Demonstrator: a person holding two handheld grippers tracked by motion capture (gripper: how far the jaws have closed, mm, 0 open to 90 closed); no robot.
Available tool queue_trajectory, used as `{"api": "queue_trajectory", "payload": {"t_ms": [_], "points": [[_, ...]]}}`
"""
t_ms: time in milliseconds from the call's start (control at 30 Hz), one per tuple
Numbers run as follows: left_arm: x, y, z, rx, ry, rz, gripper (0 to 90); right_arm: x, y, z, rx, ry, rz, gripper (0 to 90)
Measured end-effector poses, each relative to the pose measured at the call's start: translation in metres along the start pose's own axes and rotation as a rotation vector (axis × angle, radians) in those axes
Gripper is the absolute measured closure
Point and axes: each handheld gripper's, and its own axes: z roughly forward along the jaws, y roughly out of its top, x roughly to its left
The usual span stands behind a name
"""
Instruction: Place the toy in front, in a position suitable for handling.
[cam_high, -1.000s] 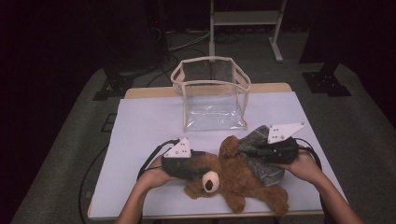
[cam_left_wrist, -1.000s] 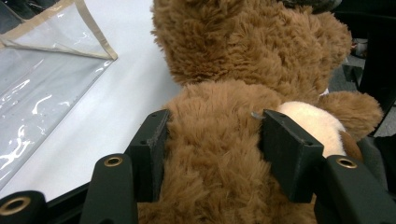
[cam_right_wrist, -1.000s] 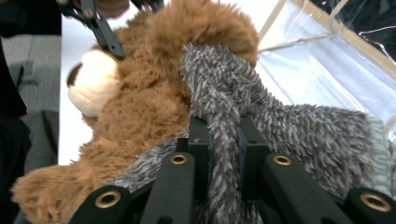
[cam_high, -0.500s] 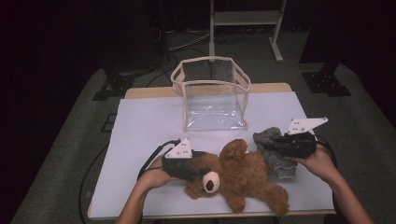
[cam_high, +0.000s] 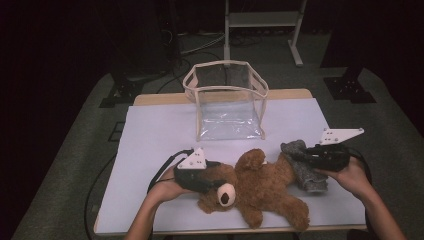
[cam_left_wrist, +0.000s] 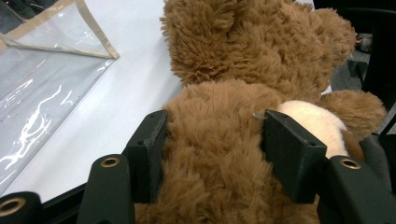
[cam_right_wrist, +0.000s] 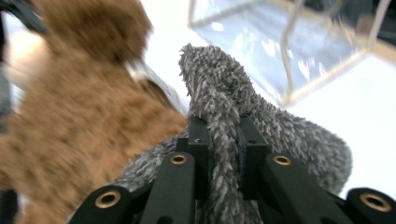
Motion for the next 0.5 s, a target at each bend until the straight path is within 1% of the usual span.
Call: {"api": "queue_trajectory", "payload": {"t_ms": [67, 133, 167, 233, 267, 300, 333, 367, 400, 433, 500], "points": [[0.000, 0.000, 0.001, -0.001, -0.001, -0.006, 40.6, 0.009, 0.011, -0.002, -0.030, 0.025, -0.027, 78.6], [0.000, 0.000, 0.000, 0.001, -0.003, -0.009, 40.6, 0.020, 0.022, 0.003, -0.042, 0.062, -0.072, 78.4], [0.000, 0.000, 0.000, 0.002, -0.003, -0.007, 40.6, 0.026, 0.026, 0.007, -0.034, 0.074, -0.095, 78.4], [0.000, -0.001, 0.000, 0.001, -0.003, -0.007, 40.6, 0.034, 0.028, 0.018, 0.006, 0.074, -0.134, 78.4], [0.000, -0.001, 0.000, 0.000, -0.002, -0.008, 40.5, 0.034, 0.025, 0.024, 0.030, 0.073, -0.136, 78.5], [0.000, -0.001, 0.000, -0.001, 0.000, -0.008, 40.5, 0.033, 0.022, 0.026, 0.038, 0.072, -0.129, 78.5], [0.000, 0.000, 0.000, -0.002, 0.003, -0.014, 40.5, 0.029, 0.017, 0.029, 0.033, 0.076, -0.101, 78.7], [0.000, 0.000, 0.001, -0.002, 0.004, -0.012, 40.5, 0.026, 0.011, 0.030, 0.012, 0.095, -0.054, 78.9], [0.000, 0.000, 0.001, 0.001, 0.004, -0.010, 40.5, 0.024, 0.007, 0.030, -0.007, 0.108, -0.024, 79.0], [0.000, 0.001, 0.001, 0.006, 0.003, -0.004, 40.4, 0.023, 0.006, 0.029, -0.025, 0.112, -0.012, 79.1], [0.000, 0.001, 0.002, 0.008, 0.003, -0.003, 40.4, 0.028, 0.011, 0.023, -0.061, 0.115, -0.023, 79.2]]}}
